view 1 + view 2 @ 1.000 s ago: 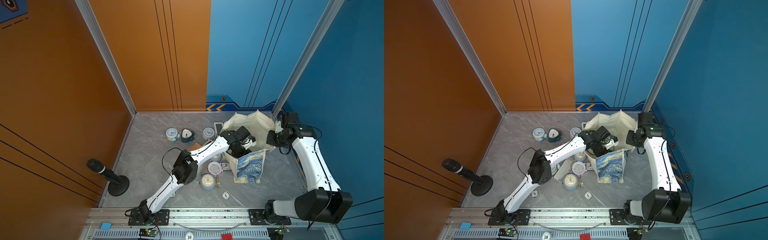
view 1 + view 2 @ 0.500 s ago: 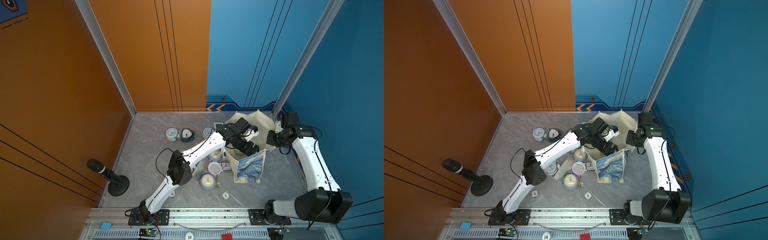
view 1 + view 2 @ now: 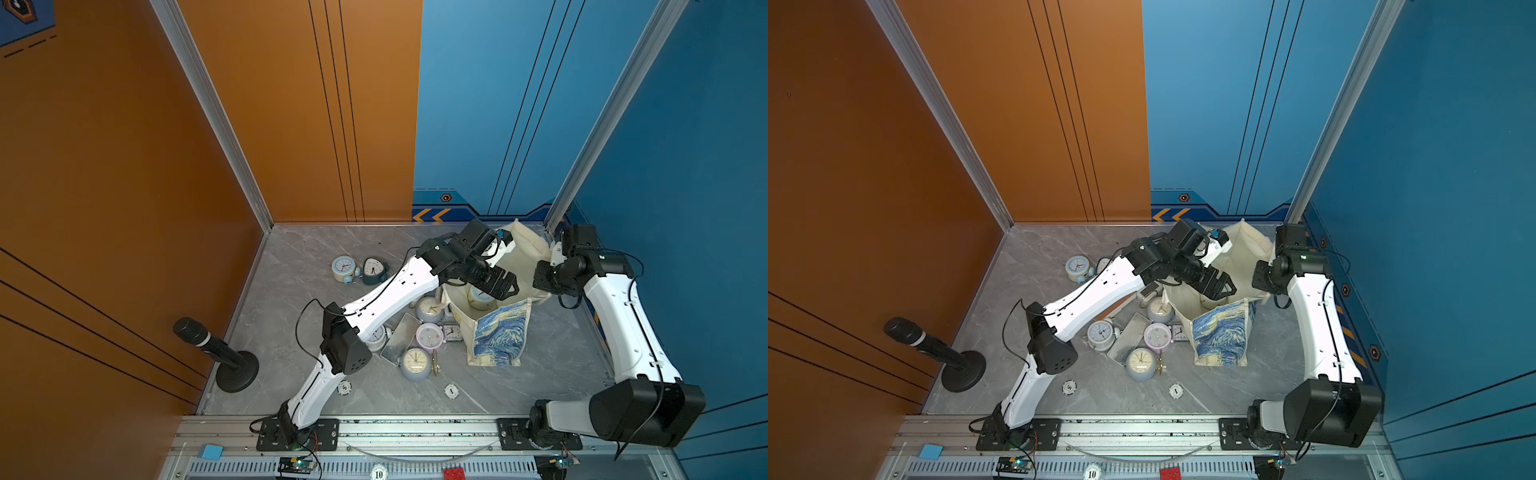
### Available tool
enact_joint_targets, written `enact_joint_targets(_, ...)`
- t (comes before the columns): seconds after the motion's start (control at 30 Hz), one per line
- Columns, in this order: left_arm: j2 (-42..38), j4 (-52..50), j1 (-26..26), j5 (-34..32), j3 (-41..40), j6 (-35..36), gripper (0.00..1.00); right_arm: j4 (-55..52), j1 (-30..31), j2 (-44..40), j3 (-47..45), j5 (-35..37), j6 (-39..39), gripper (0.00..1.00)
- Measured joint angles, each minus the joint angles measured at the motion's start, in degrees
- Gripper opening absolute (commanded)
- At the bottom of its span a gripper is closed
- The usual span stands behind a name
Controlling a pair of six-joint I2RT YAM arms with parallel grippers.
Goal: Put the alarm clock into the canvas bag
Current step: Place the alarm at the canvas bag, then pick up the alarm from the center of the board.
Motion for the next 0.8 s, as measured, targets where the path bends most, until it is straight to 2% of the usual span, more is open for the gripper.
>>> enact_joint_targets(0.3,-9.5,0.0,4.7,-5.9,-6.7,1.4,0.87,0.0,0.0,0.0,0.0,0.0,0.0,0.09)
enact_joint_targets(0.8,-22.0,-0.2,21.3,-16.2,-25.0,4.2,0.88,0.0,0.0,0.0,0.0,0.0,0.0,0.08)
